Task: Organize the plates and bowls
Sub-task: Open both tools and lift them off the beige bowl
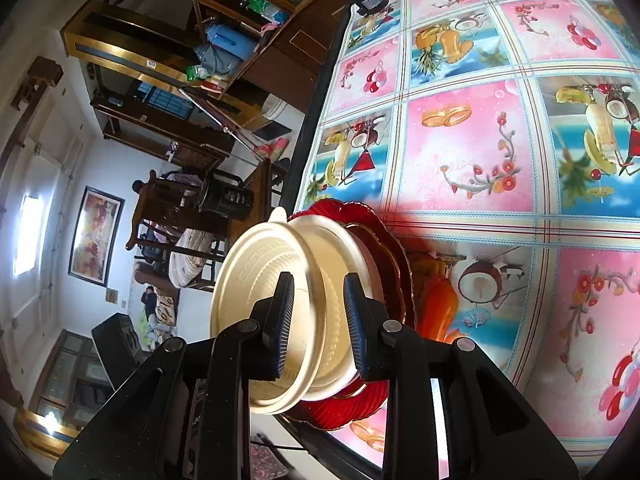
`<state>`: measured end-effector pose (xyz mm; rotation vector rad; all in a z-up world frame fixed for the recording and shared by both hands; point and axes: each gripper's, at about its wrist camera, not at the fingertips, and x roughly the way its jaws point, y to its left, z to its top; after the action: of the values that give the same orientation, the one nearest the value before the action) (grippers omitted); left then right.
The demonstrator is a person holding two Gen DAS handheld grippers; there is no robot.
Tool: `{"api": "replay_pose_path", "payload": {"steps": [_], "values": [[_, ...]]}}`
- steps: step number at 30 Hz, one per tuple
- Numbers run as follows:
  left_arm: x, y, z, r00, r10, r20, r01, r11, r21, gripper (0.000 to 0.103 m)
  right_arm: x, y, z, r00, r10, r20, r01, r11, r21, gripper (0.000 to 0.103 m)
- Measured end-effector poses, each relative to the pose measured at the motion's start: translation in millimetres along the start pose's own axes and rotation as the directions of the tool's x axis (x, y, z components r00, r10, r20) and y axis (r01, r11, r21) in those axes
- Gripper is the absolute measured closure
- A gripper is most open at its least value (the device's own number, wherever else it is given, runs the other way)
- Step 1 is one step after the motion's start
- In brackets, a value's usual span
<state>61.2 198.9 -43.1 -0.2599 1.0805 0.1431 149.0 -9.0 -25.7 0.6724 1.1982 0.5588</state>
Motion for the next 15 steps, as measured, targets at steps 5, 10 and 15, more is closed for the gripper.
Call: {"api": "replay_pose_path", "payload": {"steps": [5,10,15], "values": [[5.9,-5.7,4.0,0.999,-0.037,-0.002,0.037,0.999,-0.001,0.042,-5.5,-1.9,1.4,1.0,-0.002,0.009,0.002,1.0,0.002,0.077],[4.5,-1.7,5.9,0.999,-0.006,0.045,0.007,1.0,-0.013,0.042,-10.4,-3.6,3.1,1.0,0.003,0.018,-0.003,1.0,0.004,0.077],[4.6,-3.2,2.5,0.99,0.067,0.123,-0.068,0.998,0.003,0.042,-8.4,-3.8,1.5,1.0,0.001,0.009,-0.001,1.0,0.003,0.077]]}}
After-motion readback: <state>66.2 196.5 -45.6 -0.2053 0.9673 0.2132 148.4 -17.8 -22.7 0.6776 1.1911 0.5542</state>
